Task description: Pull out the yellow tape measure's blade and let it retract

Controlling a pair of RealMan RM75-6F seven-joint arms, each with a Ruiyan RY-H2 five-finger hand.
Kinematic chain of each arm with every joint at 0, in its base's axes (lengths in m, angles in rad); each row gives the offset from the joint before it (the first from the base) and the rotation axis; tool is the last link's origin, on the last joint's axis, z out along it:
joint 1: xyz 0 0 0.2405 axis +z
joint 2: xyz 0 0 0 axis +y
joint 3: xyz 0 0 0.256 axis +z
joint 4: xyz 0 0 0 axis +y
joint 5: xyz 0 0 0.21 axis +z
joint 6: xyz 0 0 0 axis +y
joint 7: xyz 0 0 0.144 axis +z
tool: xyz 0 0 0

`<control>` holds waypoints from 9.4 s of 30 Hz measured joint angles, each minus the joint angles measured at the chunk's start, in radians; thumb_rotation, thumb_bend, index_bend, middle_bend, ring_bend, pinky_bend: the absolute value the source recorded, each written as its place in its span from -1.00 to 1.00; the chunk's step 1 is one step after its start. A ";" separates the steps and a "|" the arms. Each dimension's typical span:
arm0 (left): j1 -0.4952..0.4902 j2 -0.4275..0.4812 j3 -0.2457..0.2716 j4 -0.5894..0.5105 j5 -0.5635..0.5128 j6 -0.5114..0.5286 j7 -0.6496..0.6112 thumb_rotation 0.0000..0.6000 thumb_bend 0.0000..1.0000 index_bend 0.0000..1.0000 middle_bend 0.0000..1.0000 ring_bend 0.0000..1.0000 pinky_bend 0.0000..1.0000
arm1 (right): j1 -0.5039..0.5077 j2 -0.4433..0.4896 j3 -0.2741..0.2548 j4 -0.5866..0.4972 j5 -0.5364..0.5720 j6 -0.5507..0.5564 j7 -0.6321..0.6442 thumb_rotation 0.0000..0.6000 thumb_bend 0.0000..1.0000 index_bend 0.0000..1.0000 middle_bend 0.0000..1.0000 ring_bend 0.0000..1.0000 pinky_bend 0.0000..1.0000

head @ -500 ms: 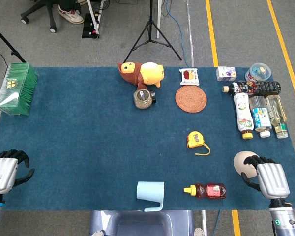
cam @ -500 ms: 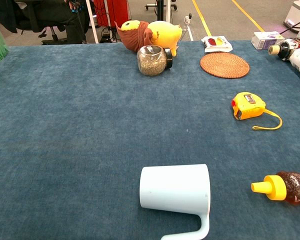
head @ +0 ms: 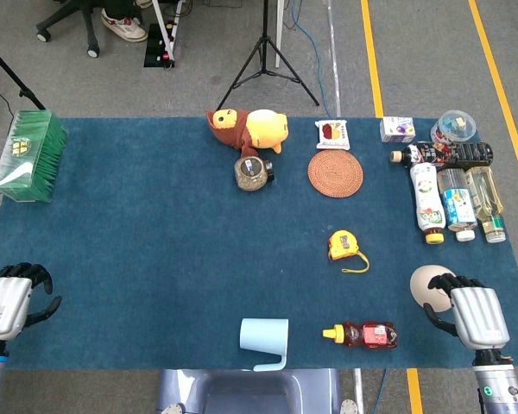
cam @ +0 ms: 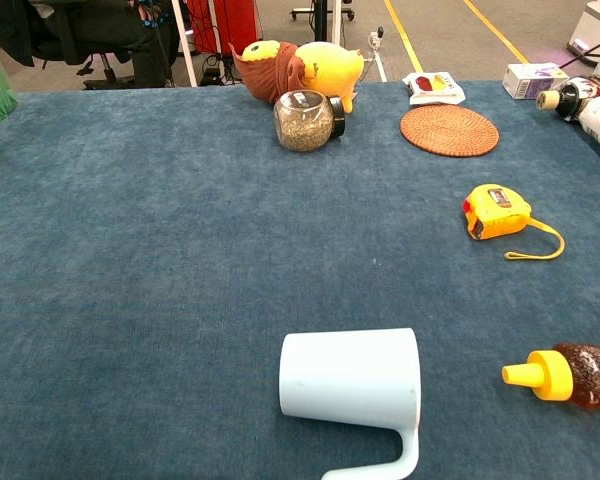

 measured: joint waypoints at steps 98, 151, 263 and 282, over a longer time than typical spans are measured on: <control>-0.035 0.028 -0.020 -0.045 -0.054 -0.042 0.058 1.00 -0.51 0.19 -0.08 -0.35 -0.33 | 0.541 -0.196 0.160 0.202 0.264 -0.614 -0.080 0.71 -0.54 -0.66 -0.44 -0.39 -0.37; -0.047 0.013 -0.014 -0.002 -0.078 -0.069 0.032 1.00 -0.51 0.19 -0.08 -0.35 -0.33 | 0.710 -0.238 0.067 0.294 0.611 -0.727 -0.311 0.71 -0.54 -0.51 -0.39 -0.35 -0.33; -0.551 -0.783 -0.242 0.181 -0.358 -0.200 0.372 0.62 -0.73 0.19 -0.08 -0.33 -0.19 | 0.786 -0.462 0.189 0.027 0.836 -0.403 -0.383 0.72 -0.53 0.17 0.11 0.20 0.22; -0.618 -0.852 -0.307 0.260 -0.456 -0.248 0.402 0.38 -0.64 0.19 -0.08 -0.32 -0.17 | 0.810 -0.498 0.222 0.069 0.897 -0.386 -0.407 0.72 -0.52 0.17 0.11 0.20 0.22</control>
